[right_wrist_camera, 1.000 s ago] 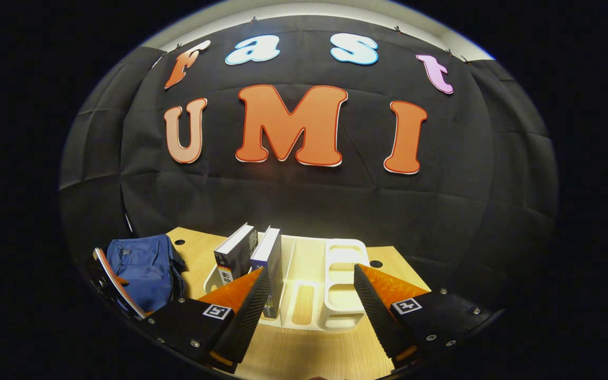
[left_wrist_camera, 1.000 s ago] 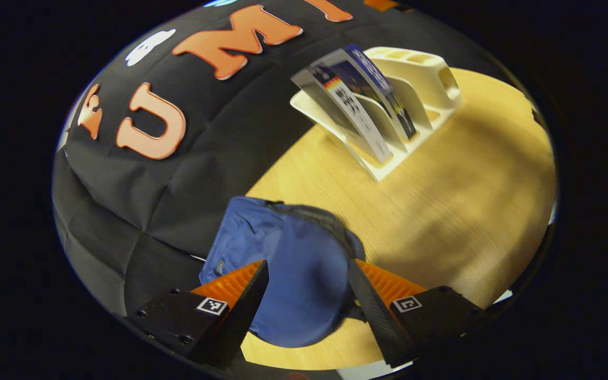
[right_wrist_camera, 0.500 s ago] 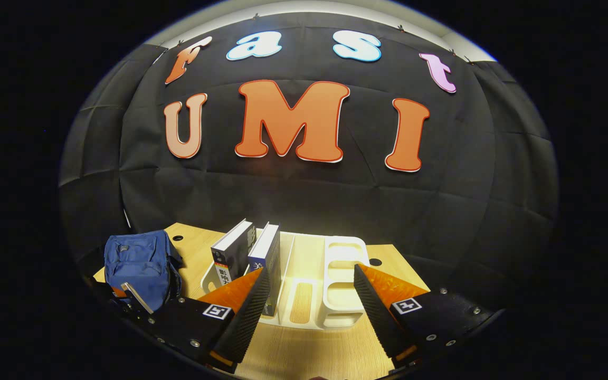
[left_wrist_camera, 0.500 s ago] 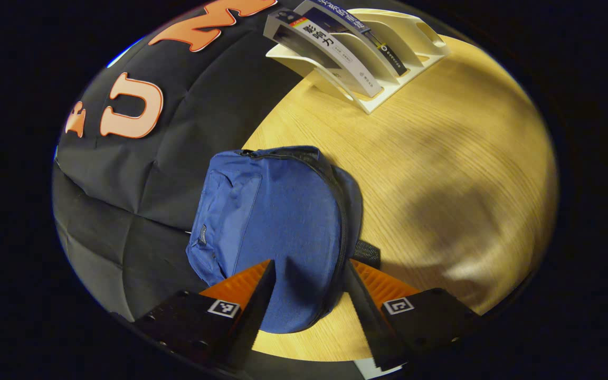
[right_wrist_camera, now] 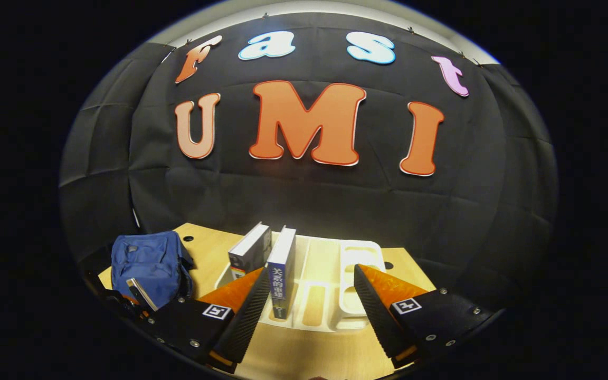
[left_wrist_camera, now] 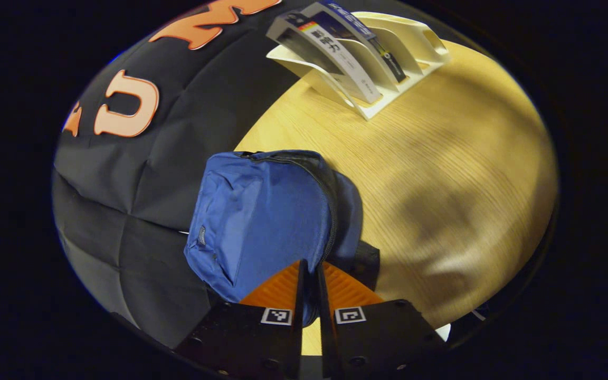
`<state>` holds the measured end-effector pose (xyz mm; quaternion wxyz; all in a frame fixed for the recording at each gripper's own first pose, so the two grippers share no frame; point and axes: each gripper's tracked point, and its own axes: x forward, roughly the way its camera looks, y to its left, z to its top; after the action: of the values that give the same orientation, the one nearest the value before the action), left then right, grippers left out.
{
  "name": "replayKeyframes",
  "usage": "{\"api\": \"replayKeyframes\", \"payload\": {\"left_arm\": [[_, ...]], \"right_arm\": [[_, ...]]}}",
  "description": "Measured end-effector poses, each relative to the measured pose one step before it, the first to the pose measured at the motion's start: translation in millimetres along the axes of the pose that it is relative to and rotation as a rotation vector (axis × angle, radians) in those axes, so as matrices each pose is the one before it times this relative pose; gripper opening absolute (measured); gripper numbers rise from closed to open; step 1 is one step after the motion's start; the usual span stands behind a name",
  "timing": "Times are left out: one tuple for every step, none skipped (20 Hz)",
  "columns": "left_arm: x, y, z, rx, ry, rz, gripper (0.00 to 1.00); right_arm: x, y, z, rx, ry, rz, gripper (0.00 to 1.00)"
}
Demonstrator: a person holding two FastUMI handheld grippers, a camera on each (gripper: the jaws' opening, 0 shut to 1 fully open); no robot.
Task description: Open the schoolbag, grab two books from the bookshelf and put them into the schoolbag.
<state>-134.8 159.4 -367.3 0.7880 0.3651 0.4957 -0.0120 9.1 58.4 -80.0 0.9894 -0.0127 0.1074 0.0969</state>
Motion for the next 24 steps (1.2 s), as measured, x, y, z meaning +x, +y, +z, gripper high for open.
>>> {"api": "replayKeyframes", "payload": {"left_arm": [[-1.78,4.51,3.32,-0.01791,-0.00421,-0.01061,0.1],[-3.18,6.82,3.02,-0.00758,-0.00958,-0.00448,0.09],[-2.89,8.92,4.69,0.00287,-0.01569,0.01387,0.08],[-3.66,10.09,5.64,0.00333,-0.02282,0.01151,0.07],[-4.44,8.74,7.27,-0.00357,-0.01971,0.00649,0.07],[-3.82,9.36,5.86,-0.00624,-0.02007,0.00049,0.07],[-3.45,10.32,6.68,-0.00547,-0.01896,0.00378,0.07],[-2.67,9.63,3.73,-0.00607,-0.02057,0.00235,0.07],[-2.75,11.2,5.81,-0.01496,-0.01628,0.00329,0.07],[-3.94,11.28,4.93,-0.02051,-0.01329,-0.00043,0.07],[0.23,10.5,7.01,-0.02455,-0.01473,-0.00021,0.07],[-4.89,14.19,4.1,-0.01492,-0.01104,0.00803,0.07],[-1.27,13.34,7.06,-0.00597,-0.01336,0.01001,0.07],[-0.77,13.63,5.9,-0.0009,-0.01631,0.01126,0.07],[0.83,12.73,10.07,-0.00495,-0.02549,0.00177,0.07],[1.31,11.56,8.39,-0.00349,-0.02132,-0.00671,0.08],[0.55,7.89,6.53,-0.00496,-0.01459,-0.00495,0.08],[-0.48,8.7,1.55,-0.00153,-0.00678,-0.00729,0.08],[1.3,8.83,0.25,-0.0099,0.0076,-0.00109,0.08],[1.84,5.42,0.89,-0.01562,-0.00817,-0.00336,0.08],[2.07,5.37,4.62,-0.01304,-0.00975,-0.00687,0.08],[0.11,8.58,2.74,-0.00958,-0.00245,-0.00601,0.08],[2.48,7.47,5.11,-0.00579,-0.01163,-0.00133,0.08],[0.22,4.26,1.17,-0.00998,-0.0038,-0.00482,0.08]], "right_arm": [[2.28,8.21,3.5,0.00199,0.00228,0.02004,0.94],[3.11,9.37,1.63,-0.00087,0.00439,0.02476,0.94],[3.36,8.82,0.02,-0.00529,0.01603,0.02044,0.94],[3.17,8.65,3.31,-0.00195,0.01077,0.01822,0.94],[4.55,9.45,4.1,0.00131,0.00733,0.01825,0.94],[5.53,10.14,5.43,-0.00003,0.00427,0.02876,0.95],[7.2,6.15,4.2,-0.00619,0.01359,0.0124,0.94],[7.85,5.96,4.15,-0.008,0.01253,0.01705,0.94],[7.61,7.08,1.09,-0.01186,0.02102,0.00785,0.94],[7.28,6.02,0.09,-0.01121,0.02332,0.0189,0.94],[7.94,5.51,-0.92,-0.00355,0.03321,0.0121,0.95],[7.33,4.64,-0.27,-0.00454,0.02692,0.01112,0.95],[8.19,2.44,-0.99,-0.00842,0.02452,-0.0024,0.94],[7.99,2.14,-0.34,-0.00863,0.02495,-0.00238,0.94],[6.68,3.2,1.48,-0.00307,0.01806,0.00103,0.94],[6.83,0.81,1.46,-0.00371,0.01645,-0.0035,0.95],[6.1,0.91,1.24,-0.00356,0.02456,-0.00595,0.94],[6.29,2.04,1.32,-0.00106,0.02082,-0.00331,0.94],[7.35,2.81,-0.06,0.00453,0.03105,0.00215,0.94],[7.89,2.41,-5.52,0.01138,0.05082,0.00305,0.95],[5.68,0.06,-5.41,0.01382,0.04938,0.00239,0.95],[5.4,0.94,-2.6,0.01136,0.03813,0.00207,0.95],[5.14,-0.36,-0.74,0.00237,0.02621,-0.00465,0.95],[5.8,1.63,-0.12,-0.00085,0.01939,-0.00205,0.95]]}}
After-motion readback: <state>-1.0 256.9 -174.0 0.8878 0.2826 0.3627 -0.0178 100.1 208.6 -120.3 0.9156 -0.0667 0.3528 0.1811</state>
